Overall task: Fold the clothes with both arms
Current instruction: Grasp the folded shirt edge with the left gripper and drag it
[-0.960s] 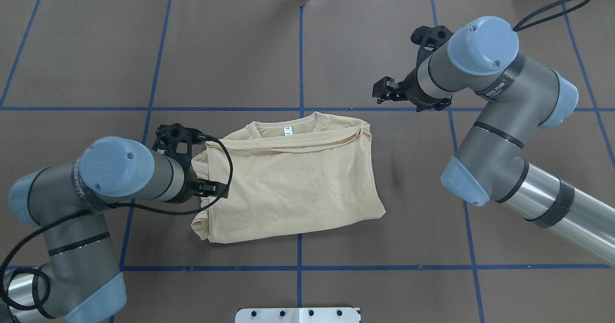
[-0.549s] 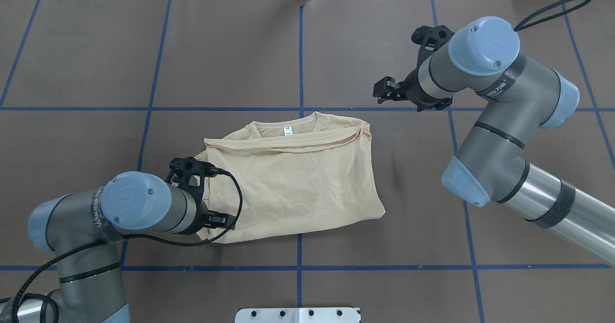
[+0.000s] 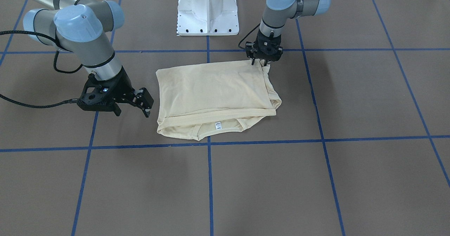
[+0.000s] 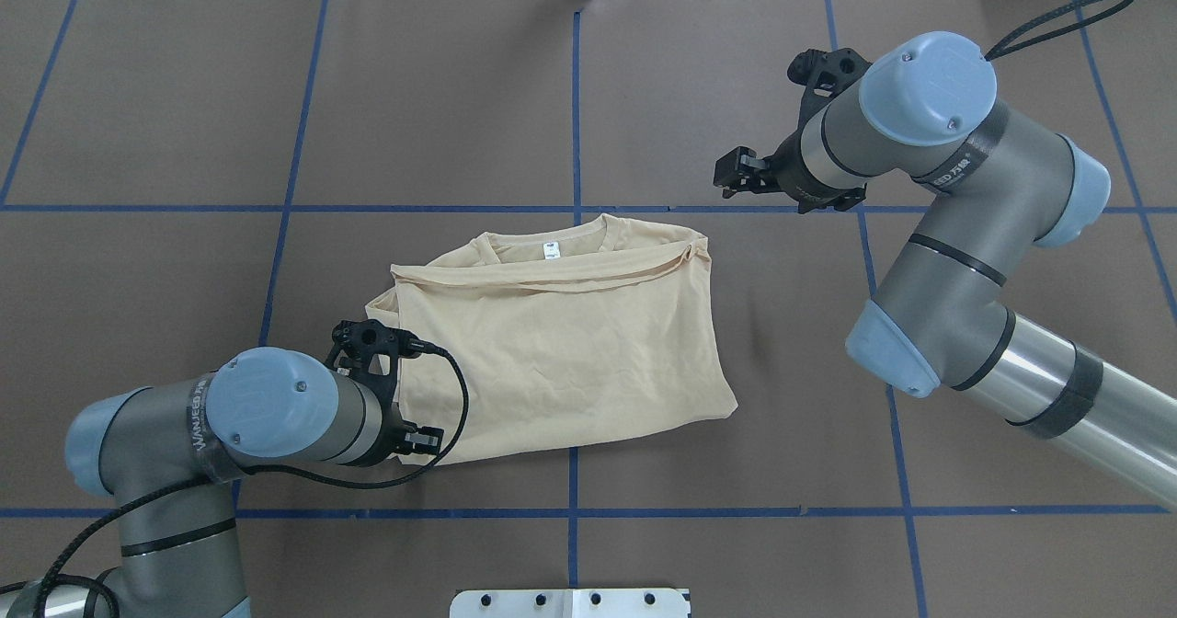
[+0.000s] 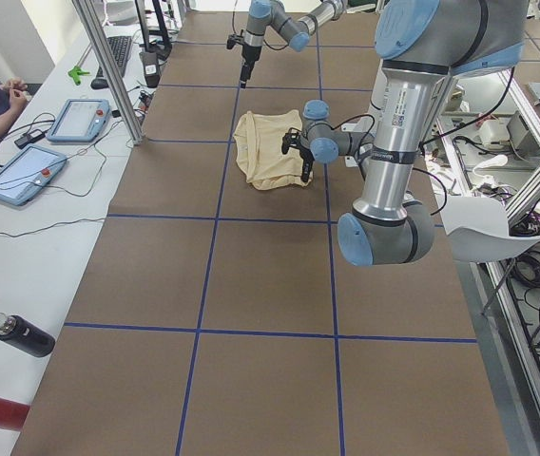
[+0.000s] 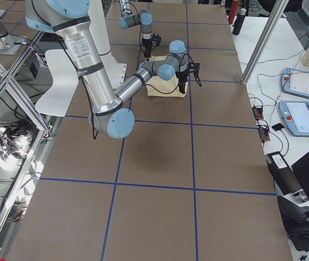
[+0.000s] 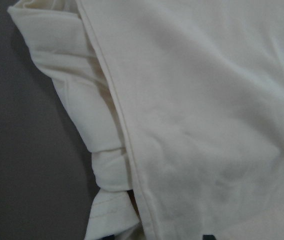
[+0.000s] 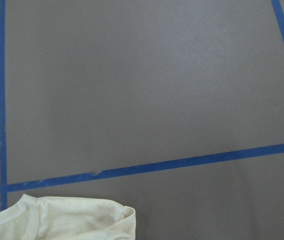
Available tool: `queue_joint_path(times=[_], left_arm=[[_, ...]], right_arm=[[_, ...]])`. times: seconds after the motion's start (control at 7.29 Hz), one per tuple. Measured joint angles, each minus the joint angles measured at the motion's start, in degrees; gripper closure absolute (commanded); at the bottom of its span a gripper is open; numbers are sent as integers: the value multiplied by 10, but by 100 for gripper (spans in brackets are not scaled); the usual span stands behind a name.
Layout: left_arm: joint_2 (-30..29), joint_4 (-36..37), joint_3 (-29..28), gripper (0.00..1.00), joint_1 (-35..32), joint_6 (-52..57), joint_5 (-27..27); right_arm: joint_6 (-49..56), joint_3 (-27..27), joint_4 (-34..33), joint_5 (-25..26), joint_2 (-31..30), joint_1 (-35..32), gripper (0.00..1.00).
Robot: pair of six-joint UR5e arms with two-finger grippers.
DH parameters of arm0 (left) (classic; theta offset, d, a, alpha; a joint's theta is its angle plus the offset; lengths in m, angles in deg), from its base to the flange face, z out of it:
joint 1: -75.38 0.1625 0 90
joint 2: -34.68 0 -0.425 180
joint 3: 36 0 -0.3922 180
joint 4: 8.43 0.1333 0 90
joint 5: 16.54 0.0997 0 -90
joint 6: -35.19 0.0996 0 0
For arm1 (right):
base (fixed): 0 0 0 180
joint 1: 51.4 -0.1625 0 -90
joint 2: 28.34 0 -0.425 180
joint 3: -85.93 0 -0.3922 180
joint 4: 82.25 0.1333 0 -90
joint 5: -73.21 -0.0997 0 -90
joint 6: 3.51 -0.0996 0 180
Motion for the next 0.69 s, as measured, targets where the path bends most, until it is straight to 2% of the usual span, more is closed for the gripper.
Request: queue_joint_path(times=[0.69], left_arm=[[0,10,7,100,-7,8,2]], right_arm=[[0,1,1,2,0,1,0]])
